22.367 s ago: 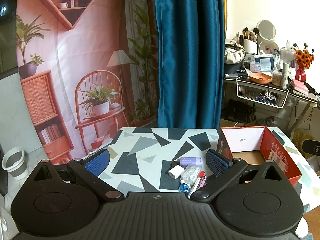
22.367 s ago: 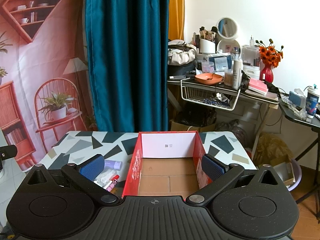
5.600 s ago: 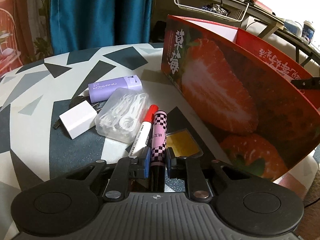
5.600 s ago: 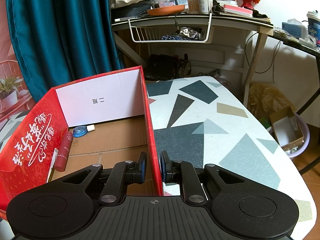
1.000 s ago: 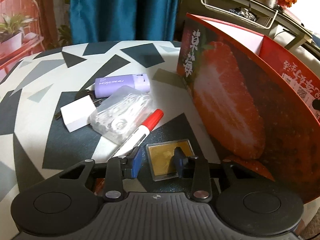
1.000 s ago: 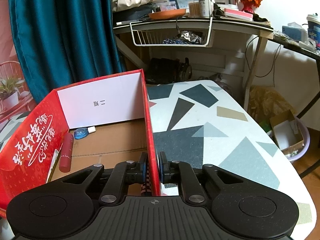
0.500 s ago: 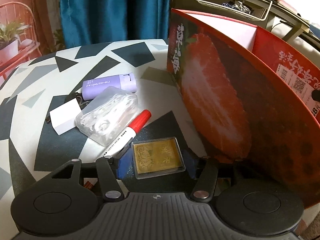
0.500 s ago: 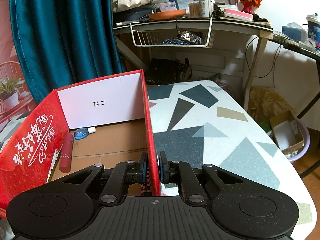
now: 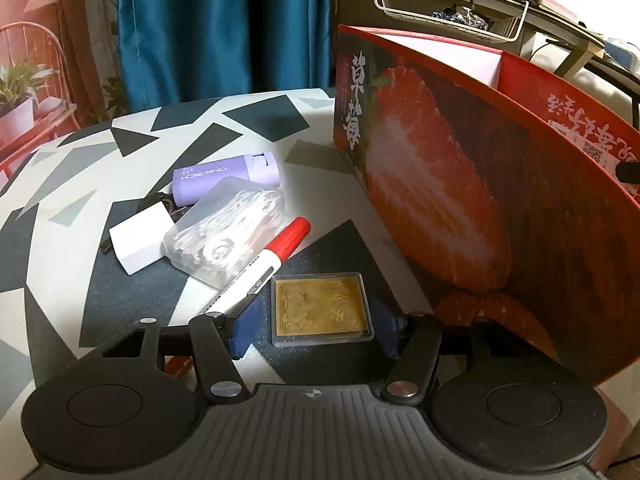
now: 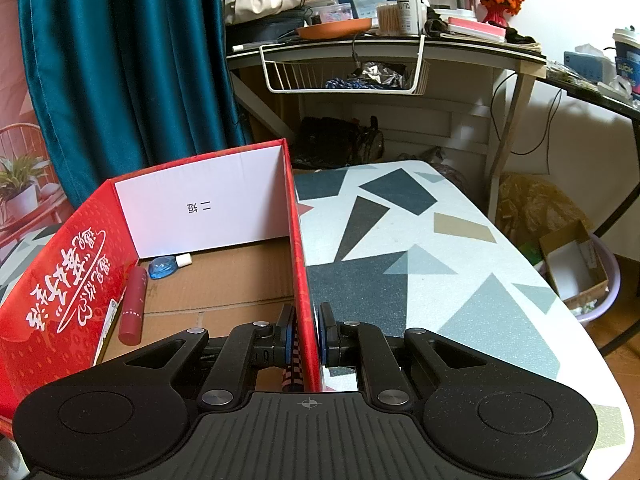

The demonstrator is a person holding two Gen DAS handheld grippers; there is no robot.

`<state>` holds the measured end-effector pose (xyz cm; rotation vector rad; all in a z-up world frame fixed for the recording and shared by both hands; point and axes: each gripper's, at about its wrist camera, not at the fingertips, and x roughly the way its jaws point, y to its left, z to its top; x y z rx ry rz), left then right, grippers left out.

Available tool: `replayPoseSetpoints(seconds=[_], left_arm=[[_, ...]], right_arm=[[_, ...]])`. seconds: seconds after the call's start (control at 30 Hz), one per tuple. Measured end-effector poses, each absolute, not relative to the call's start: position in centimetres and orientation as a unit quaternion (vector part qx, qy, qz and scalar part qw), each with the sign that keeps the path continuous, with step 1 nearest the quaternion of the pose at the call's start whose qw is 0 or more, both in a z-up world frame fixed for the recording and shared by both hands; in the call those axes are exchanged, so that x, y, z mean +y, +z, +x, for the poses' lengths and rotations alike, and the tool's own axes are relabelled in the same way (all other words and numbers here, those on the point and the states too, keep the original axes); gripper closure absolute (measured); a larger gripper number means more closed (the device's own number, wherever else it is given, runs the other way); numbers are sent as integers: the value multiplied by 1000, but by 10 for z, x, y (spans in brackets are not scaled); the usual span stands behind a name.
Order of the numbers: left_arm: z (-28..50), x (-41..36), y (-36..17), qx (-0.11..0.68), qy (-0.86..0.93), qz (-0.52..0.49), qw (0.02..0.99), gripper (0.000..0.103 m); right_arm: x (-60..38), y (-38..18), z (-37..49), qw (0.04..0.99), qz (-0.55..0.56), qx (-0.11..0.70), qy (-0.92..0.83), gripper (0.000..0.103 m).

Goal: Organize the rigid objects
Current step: 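Close the left gripper on the gold framed card, then lift the gold card with the left gripper into the red box and release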

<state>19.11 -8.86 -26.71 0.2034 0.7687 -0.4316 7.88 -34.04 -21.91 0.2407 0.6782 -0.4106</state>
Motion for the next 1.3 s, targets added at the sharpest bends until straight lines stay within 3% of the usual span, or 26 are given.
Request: replayPoseSetpoints(seconds=[0.77, 1.3], left_arm=[[187, -91, -269, 357, -220, 132, 898, 39], [193, -72, -271, 357, -262, 68, 894, 45]], right_arm=[[-340, -219, 79, 915, 117, 329, -199, 92], [-340, -219, 79, 915, 117, 329, -200, 92]])
